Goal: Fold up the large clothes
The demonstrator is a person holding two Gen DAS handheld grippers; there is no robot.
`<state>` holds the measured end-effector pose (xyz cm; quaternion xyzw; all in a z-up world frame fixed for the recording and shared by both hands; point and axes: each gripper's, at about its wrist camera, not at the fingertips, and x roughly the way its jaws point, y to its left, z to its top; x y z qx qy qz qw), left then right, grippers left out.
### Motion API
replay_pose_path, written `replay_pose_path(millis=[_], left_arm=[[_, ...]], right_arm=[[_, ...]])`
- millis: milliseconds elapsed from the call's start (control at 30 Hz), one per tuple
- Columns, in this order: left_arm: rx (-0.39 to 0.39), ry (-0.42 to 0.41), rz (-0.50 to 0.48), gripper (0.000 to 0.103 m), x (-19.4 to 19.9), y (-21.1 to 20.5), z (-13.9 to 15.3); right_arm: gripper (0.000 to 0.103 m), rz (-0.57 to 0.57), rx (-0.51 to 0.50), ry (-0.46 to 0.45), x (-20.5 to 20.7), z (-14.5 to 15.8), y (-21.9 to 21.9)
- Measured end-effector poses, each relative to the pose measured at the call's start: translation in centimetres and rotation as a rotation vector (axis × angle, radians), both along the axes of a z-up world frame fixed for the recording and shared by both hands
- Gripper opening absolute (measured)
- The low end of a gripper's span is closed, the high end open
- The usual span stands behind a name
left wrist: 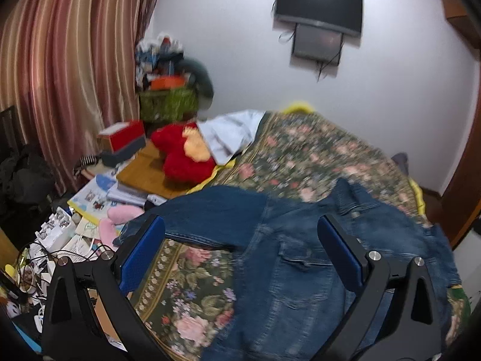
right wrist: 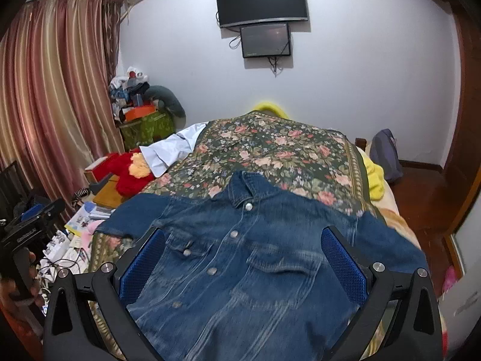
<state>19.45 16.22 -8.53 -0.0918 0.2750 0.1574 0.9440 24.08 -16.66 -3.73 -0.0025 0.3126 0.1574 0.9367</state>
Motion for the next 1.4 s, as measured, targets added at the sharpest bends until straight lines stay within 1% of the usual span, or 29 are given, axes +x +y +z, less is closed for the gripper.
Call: replay_pose_path(millis=[100, 233, 300, 400, 433, 500, 533, 633, 700, 767, 833, 867, 900, 933, 967, 1000, 1033, 1100, 1133, 1167, 1233, 1300, 1400], left_arm=[[-0.036, 0.08, 0.025, 0.102, 3.2, 2.6, -2.1], [-0.155, 0.205, 0.051, 0.102, 6.8, 6.1, -6.2], [-0.208, 0.253, 0.068, 0.102, 8.0, 7.2, -7.8], [-0.292, 0.311, 0.102, 0.102, 9.5, 8.9, -10.5], [-0.323, 0.324, 0.115, 0.102, 10.0, 9.6, -11.3], [-0.397, 0.351, 0.144, 0.098, 10.9, 11.0, -13.1], [-0.423, 0.358, 0.157, 0.096, 11.2, 11.4, -13.7], [-0.555, 0.367, 0.182, 0.092, 11.9, 13.2, -15.7], [-0.635, 0.37, 0.195, 0.085, 12.1, 14.2, -16.8], [-0.682, 0.368, 0.214, 0.083, 12.3, 15.1, -17.6], [-0.69, 0.359, 0.227, 0.078, 12.6, 15.6, -17.8], [-0.672, 0.361, 0.242, 0.068, 12.7, 15.9, -17.8], [-0.645, 0.371, 0.262, 0.053, 12.8, 16.0, -17.6], [-0.595, 0.387, 0.289, 0.046, 13.0, 16.1, -17.4], [-0.564, 0.391, 0.295, 0.036, 13.2, 16.0, -17.2], [-0.528, 0.39, 0.293, 0.031, 13.4, 16.0, -16.9], [-0.496, 0.391, 0.292, 0.028, 13.6, 15.9, -16.7], [-0.396, 0.395, 0.289, 0.021, 14.1, 15.1, -15.9], [-0.316, 0.395, 0.285, 0.02, 14.5, 14.3, -15.2], [-0.266, 0.39, 0.28, 0.017, 14.7, 13.9, -14.8], [-0.147, 0.348, 0.249, 0.015, 14.9, 11.8, -12.8], [-0.077, 0.304, 0.212, 0.012, 15.1, 10.3, -11.1], [0.091, 0.22, 0.124, 0.012, 15.5, 5.5, -7.7]], right_arm=[[0.103, 0.007, -0.026, 0.001, 3.3, 0.0, 0.8], [0.103, 0.024, -0.083, 0.002, 6.9, -0.7, 2.4], [0.103, 0.054, -0.107, 0.021, 9.0, -1.5, 3.4], [0.103, 0.095, -0.157, 0.093, 12.1, -3.6, 5.0], [0.103, 0.106, -0.163, 0.107, 12.8, -4.2, 5.5], [0.103, 0.129, -0.18, 0.159, 14.5, -6.0, 6.4], [0.103, 0.136, -0.187, 0.175, 15.2, -6.7, 6.7], [0.103, 0.176, -0.21, 0.239, 17.1, -9.4, 8.1], [0.103, 0.196, -0.228, 0.287, 18.1, -11.1, 9.0], [0.103, 0.219, -0.238, 0.339, 19.1, -12.9, 9.8], [0.103, 0.236, -0.244, 0.379, 19.6, -14.0, 10.3], [0.103, 0.249, -0.245, 0.395, 19.8, -14.6, 10.7], [0.103, 0.261, -0.247, 0.403, 19.9, -15.1, 11.0], [0.103, 0.27, -0.253, 0.407, 19.9, -15.3, 11.3], [0.103, 0.28, -0.262, 0.408, 19.8, -15.5, 11.6], [0.103, 0.291, -0.273, 0.406, 19.8, -15.8, 11.9], [0.103, 0.303, -0.288, 0.403, 19.6, -16.0, 12.2], [0.103, 0.321, -0.314, 0.398, 19.5, -16.3, 12.5], [0.103, 0.329, -0.329, 0.396, 19.3, -16.5, 12.7], [0.103, 0.334, -0.34, 0.396, 19.3, -16.7, 12.7], [0.103, 0.335, -0.367, 0.401, 19.1, -16.9, 12.5], [0.103, 0.334, -0.386, 0.397, 18.8, -16.9, 12.1], [0.103, 0.328, -0.4, 0.375, 18.3, -16.2, 11.0]])
